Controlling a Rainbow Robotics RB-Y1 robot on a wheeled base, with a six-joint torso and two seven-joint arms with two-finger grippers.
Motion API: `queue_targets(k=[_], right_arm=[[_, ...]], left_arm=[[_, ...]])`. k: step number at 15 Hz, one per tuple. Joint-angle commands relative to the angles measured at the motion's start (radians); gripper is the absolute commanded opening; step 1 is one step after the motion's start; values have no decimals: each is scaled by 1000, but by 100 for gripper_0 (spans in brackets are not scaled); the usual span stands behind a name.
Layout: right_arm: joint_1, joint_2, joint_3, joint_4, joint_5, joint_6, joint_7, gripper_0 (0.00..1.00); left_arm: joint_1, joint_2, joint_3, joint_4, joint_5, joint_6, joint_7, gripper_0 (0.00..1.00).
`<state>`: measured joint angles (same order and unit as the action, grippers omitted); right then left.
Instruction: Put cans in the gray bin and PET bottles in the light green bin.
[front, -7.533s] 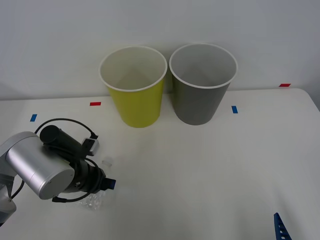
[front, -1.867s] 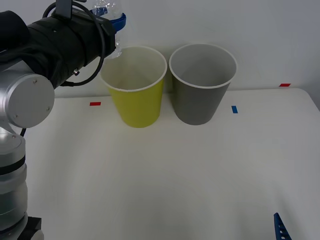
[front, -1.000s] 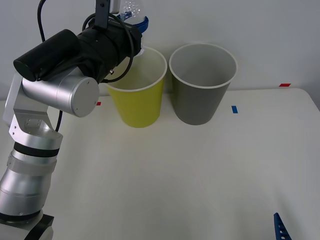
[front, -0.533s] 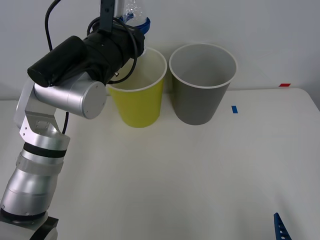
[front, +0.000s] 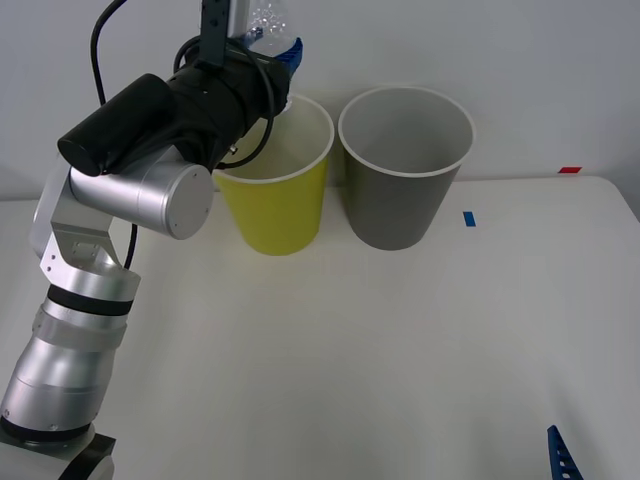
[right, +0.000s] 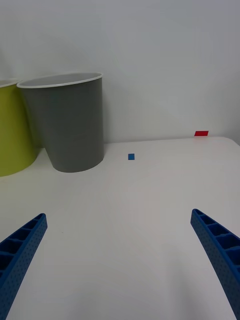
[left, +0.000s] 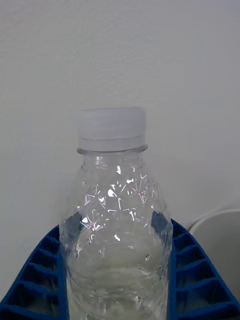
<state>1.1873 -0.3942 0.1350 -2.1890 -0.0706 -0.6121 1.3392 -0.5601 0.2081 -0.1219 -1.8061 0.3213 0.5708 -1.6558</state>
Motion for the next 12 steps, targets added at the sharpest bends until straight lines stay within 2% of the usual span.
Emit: queue_targets(k=[1,12], right_arm=[[0,0,0,0,0,0,0,100],[0,0,0,0,0,0,0,100]], left_arm=[[0,8,-1,-1,9,1,8,100],[0,20,-1,-1,28,1,28,100]])
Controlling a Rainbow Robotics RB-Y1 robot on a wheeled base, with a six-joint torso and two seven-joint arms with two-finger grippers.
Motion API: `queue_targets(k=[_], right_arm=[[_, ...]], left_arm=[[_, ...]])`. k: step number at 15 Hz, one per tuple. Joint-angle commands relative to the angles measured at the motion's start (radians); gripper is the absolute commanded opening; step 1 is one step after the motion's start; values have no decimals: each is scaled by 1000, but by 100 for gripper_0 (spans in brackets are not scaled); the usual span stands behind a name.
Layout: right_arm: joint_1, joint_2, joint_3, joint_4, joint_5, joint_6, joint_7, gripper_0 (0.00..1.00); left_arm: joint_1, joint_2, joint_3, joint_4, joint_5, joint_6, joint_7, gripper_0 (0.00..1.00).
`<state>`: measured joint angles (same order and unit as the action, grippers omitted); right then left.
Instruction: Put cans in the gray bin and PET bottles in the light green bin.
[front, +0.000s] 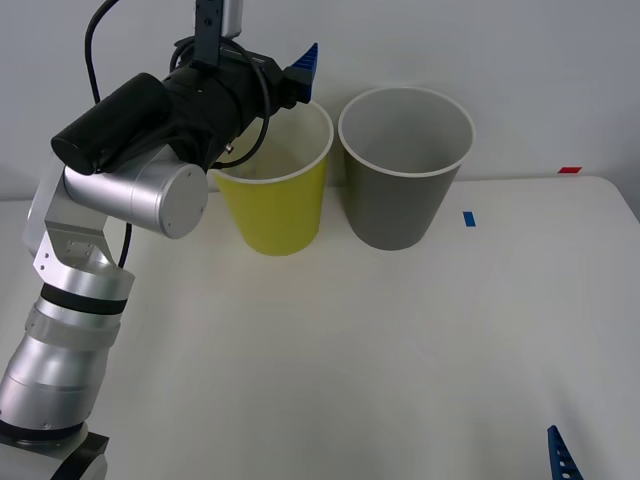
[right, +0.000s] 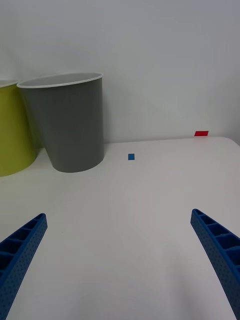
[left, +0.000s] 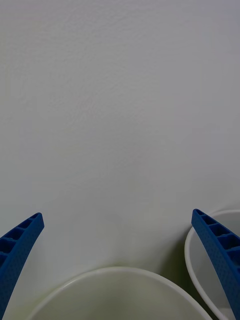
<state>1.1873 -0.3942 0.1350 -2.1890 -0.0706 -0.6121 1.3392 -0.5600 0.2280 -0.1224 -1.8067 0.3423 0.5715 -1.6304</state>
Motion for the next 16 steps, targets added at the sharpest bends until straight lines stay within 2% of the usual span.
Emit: queue_targets(k=[1,4,7,8,11,14,16], right_arm=[[0,0,0,0,0,0,0,100],[0,0,0,0,0,0,0,100],[0,0,0,0,0,0,0,100],[0,0,0,0,0,0,0,100],[0,0,0,0,0,0,0,100],[0,0,0,0,0,0,0,100],[0,0,0,0,0,0,0,100]], left_arm=[[0,1,0,0,9,1,4,100],[2,-1,0,-10,24,2,7,100],[6,10,9,-131,29,137,9,100],[22,5,9,-161,27,145,6,100],[149,4,47,-330,27,154,-11,100],[258,-2,106,-508,30,231,-19,100],[353,-12,141,-595,33,229,-25,100]])
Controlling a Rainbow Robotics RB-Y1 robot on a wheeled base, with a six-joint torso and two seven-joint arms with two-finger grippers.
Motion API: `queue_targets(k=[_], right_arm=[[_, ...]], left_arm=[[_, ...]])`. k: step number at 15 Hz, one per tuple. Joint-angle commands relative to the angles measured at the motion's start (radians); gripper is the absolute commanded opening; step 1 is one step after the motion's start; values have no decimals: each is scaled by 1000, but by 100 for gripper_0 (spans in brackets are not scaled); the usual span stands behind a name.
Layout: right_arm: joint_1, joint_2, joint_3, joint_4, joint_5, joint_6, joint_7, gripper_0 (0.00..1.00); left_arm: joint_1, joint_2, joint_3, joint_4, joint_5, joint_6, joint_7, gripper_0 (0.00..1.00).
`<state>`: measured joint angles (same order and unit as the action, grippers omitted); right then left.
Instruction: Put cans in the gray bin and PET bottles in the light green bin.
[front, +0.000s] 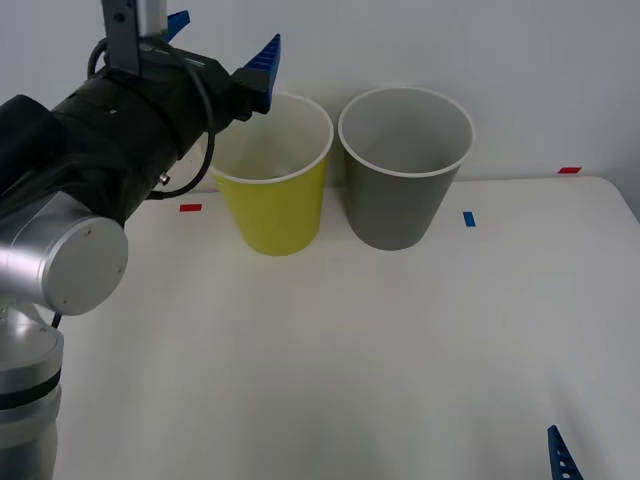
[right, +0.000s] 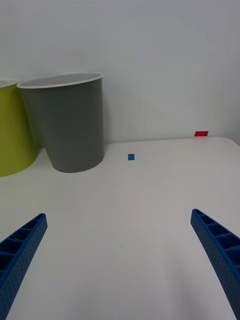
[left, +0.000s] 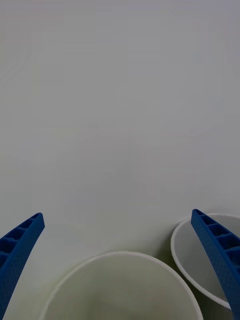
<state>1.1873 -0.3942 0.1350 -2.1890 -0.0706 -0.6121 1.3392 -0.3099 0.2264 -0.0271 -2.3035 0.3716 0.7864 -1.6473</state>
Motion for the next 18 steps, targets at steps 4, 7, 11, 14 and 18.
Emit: queue_targets(k=[4,7,11,14,18], right_arm=[[0,0,0,0,0,0,0,100],[0,0,0,0,0,0,0,100],[0,0,0,0,0,0,0,100],[0,0,0,0,0,0,0,100],[0,0,0,0,0,0,0,100]], left_arm=[[255,-10,142,-206,7,-7,-14,100],[370,-12,204,-237,12,-84,-12,100],[512,-12,257,-237,27,-196,-8,100],[635,-12,282,-235,33,-277,6,100],[750,-13,286,-235,53,-346,24,100]])
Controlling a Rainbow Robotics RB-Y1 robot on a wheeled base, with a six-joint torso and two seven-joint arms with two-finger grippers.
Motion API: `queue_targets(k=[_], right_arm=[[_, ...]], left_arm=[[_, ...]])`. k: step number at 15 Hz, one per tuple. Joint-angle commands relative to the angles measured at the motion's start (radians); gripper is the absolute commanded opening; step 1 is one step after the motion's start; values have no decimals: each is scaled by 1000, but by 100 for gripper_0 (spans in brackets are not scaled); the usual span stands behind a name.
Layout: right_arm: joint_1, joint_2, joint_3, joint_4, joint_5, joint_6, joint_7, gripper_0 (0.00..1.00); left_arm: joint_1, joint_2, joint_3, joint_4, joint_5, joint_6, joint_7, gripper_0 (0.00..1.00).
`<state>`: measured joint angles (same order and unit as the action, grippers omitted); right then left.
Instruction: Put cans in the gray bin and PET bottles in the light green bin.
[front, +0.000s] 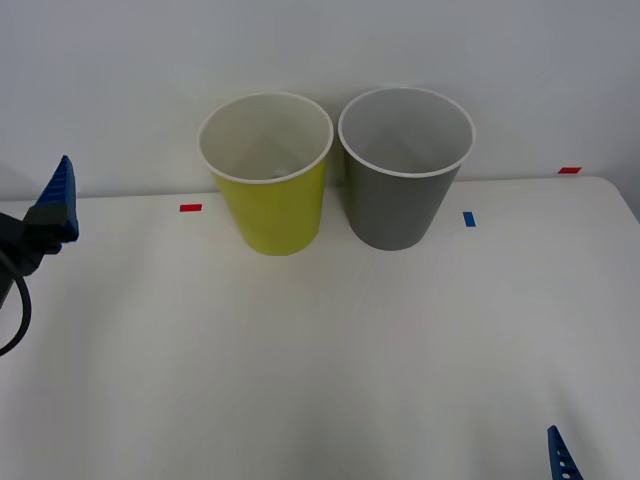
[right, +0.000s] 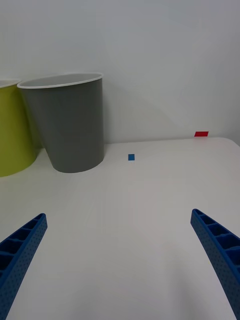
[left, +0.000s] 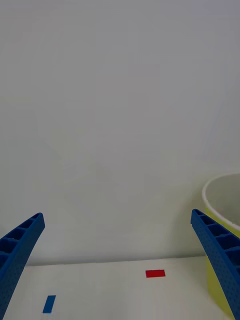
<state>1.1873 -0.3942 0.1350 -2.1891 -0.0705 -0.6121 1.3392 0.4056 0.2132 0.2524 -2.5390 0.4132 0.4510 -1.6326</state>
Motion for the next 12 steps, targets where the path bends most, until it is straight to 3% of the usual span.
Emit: queue_targets(k=[1,5,8,12], right_arm=[[0,0,0,0,0,0,0,100],[0,0,0,0,0,0,0,100],[0,0,0,0,0,0,0,100],[0,0,0,0,0,0,0,100]], left_arm=[[50,0,16,0,19,-14,11,100],[119,22,24,0,52,-54,19,100],[205,51,-12,32,76,-219,14,100],[308,124,-128,177,82,-528,-3,100]])
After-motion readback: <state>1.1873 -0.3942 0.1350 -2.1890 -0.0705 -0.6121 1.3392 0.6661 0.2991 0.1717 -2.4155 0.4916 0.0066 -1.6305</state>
